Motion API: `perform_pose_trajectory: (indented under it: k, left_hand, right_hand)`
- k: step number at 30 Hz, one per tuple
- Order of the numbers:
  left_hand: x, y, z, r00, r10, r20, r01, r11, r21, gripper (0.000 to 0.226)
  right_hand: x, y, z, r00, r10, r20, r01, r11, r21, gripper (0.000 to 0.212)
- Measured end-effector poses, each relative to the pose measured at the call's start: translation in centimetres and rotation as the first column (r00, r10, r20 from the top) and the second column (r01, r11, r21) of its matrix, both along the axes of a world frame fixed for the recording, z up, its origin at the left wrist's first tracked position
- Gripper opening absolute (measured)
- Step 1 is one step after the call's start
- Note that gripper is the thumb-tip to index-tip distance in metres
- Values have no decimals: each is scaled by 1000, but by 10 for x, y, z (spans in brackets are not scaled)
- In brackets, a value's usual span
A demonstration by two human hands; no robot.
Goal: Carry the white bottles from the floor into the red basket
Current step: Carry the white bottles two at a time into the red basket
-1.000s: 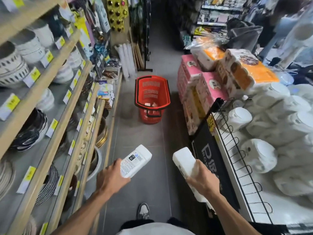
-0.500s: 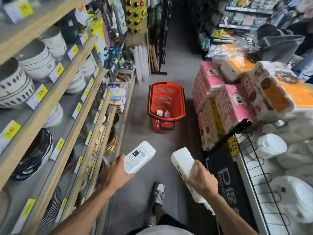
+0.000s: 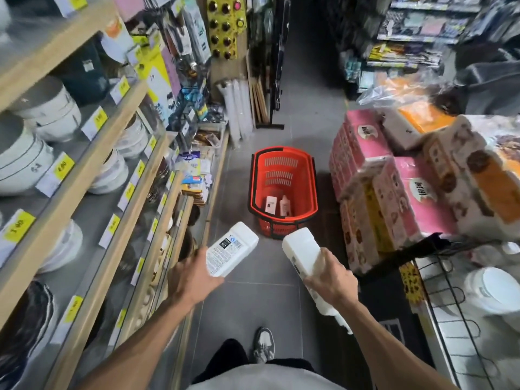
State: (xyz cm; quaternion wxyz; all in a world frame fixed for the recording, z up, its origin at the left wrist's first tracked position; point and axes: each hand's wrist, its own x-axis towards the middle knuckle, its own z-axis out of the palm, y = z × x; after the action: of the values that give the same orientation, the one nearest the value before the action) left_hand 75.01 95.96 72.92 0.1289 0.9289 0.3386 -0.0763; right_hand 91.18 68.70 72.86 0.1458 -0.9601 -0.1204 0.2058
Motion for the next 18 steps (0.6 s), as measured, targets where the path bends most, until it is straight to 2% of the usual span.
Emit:
perform_pose_trajectory:
  k: [7,18]
  left_hand:
    - [54,50,-14,999,-39,29,40,999,-31,79]
    - [140,130,-28,991,-133,-17,132,989,-60,74]
  right_hand:
    - [48,46,-2,999,-20,-34,20,1000,-19,61]
    - [109,126,-7,991,-127,-30,128,991,32,67]
